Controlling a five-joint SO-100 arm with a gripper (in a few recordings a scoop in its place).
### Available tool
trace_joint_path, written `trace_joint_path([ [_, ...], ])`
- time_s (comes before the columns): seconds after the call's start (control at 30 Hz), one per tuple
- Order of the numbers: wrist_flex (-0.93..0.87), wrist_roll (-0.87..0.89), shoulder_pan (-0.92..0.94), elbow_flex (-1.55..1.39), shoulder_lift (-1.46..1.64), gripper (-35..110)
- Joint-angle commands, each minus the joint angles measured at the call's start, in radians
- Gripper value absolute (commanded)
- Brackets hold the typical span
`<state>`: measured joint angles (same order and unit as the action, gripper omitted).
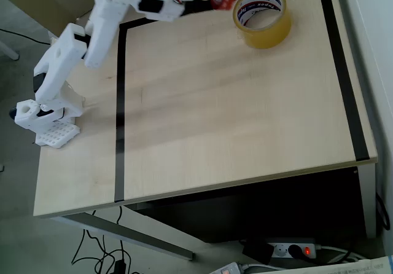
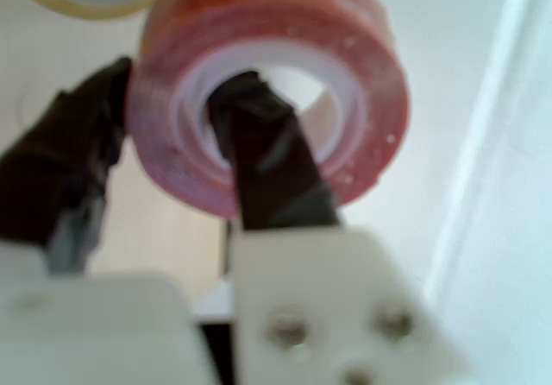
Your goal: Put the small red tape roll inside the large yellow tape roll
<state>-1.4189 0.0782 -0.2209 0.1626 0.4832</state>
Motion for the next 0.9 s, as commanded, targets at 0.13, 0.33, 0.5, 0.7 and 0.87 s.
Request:
trace_joint_path([
  [0.13, 0.058, 0.031, -0.032, 0.078, -0.002, 16],
  [0.33, 0.043, 0.025, -0.025, 0.078, -0.009, 27],
  [0.5, 0.018, 0.023, -0.017, 0.078, -0.011, 28],
  [0.7, -0.104, -0.086, 0.034, 0.078, 0.038, 15],
  [0.87, -0.310, -0.173, 0.152, 0.078, 0.232, 0],
])
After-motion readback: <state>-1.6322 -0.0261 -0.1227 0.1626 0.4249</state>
